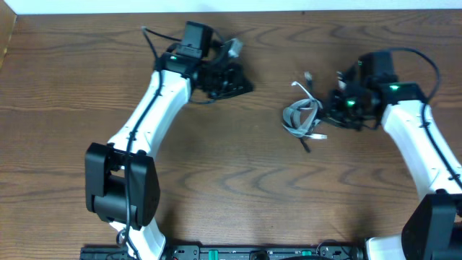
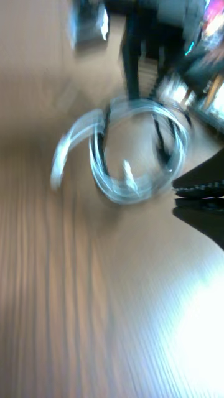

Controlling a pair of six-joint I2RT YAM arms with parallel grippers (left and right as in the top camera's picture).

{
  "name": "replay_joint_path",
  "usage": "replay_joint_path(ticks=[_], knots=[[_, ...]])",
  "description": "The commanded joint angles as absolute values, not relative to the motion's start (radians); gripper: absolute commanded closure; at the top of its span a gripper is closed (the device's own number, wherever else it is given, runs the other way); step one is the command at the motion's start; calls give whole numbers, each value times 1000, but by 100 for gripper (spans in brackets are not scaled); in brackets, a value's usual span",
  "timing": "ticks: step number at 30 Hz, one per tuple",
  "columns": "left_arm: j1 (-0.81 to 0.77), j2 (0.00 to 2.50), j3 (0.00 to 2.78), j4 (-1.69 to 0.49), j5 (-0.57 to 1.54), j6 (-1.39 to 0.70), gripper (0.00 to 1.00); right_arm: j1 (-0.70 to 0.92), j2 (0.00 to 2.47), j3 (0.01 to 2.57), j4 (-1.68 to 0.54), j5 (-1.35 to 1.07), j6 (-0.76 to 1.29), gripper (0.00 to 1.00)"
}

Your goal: Untangle cables

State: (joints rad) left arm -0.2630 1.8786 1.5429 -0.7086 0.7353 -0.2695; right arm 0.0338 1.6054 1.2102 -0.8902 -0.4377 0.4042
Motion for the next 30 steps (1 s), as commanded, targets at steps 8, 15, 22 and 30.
replay_joint_path(ticks=[8, 15, 22, 30], knots=[[-304, 1877, 1544, -901, 489, -14, 93, -28, 1610, 1224, -939, -452, 247, 99], [-371, 1877, 1544, -900, 489, -11, 92, 78, 1610, 1322, -1065, -230, 282, 98], [-342, 1877, 1544, -900, 488, -11, 92, 241, 1610, 1409, -1124, 141, 398, 98], [-295, 1877, 1544, -900, 488, -12, 92, 378, 1716, 1409, -1082, 246, 419, 73]])
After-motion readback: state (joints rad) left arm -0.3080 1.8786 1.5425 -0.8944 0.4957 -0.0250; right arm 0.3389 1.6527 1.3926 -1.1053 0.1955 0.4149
